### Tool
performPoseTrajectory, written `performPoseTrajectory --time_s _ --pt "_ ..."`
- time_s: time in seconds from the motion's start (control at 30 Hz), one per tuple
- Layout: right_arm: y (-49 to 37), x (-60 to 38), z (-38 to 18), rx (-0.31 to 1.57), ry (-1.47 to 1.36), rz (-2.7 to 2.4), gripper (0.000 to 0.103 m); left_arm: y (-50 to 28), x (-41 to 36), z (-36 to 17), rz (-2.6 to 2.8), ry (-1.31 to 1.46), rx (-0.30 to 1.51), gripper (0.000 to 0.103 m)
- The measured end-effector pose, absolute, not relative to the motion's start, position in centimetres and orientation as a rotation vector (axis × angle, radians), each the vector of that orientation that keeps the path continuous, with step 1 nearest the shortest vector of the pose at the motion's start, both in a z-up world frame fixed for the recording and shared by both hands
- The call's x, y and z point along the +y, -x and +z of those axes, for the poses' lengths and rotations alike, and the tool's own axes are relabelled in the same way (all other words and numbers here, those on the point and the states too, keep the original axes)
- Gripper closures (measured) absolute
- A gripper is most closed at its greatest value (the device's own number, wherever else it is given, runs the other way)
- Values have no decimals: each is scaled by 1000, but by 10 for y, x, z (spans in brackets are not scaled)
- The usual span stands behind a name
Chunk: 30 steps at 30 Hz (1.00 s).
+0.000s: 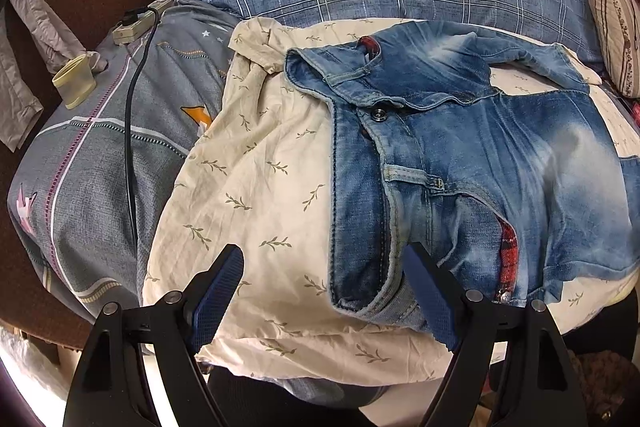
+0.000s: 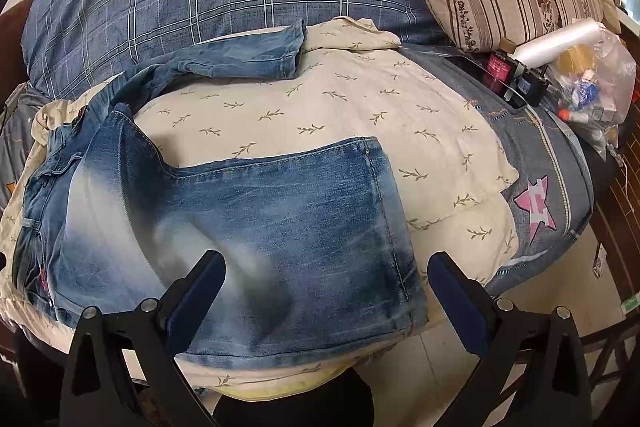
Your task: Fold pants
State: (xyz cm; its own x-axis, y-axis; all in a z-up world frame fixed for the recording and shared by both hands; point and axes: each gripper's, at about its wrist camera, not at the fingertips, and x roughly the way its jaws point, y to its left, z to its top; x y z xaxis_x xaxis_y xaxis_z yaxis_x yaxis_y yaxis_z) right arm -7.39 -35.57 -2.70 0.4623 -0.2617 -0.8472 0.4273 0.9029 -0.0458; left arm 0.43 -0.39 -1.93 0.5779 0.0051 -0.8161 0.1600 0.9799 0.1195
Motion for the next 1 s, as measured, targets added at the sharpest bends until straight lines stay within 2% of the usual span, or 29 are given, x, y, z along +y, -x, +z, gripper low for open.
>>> performPoseTrajectory --time_s 1.0 --pt "74 -359 -28 1007 -202 -433 1 1 -18 -17 -127 -198 961 21"
